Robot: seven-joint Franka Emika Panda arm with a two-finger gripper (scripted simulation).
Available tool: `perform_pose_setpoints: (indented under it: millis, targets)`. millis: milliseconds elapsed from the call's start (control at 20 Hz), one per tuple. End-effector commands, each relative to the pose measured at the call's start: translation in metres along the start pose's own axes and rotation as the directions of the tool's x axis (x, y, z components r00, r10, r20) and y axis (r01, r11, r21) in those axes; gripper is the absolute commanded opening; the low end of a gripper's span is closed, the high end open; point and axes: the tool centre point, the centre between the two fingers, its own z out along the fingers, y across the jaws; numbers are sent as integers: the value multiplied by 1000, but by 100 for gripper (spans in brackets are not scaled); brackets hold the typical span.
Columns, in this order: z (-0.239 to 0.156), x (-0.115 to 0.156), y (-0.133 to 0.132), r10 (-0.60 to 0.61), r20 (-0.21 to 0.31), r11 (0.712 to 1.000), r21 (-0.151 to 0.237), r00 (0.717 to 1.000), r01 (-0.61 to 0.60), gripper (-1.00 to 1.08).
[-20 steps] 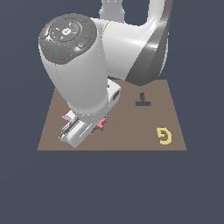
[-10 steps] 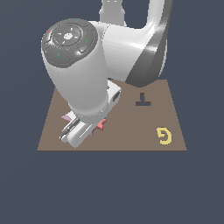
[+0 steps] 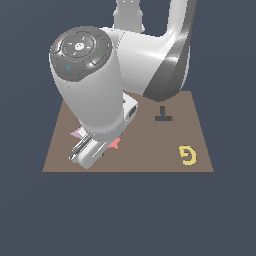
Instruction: Insert a designated object into the corresponding slot on a board.
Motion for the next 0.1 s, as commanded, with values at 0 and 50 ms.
perform_pose_setpoints:
  millis: [0,50]
  targets:
    - [0,0,0,0,0,1000,0,1000,0,100]
    - [0,0,0,0,0,1000,0,1000,0,100]
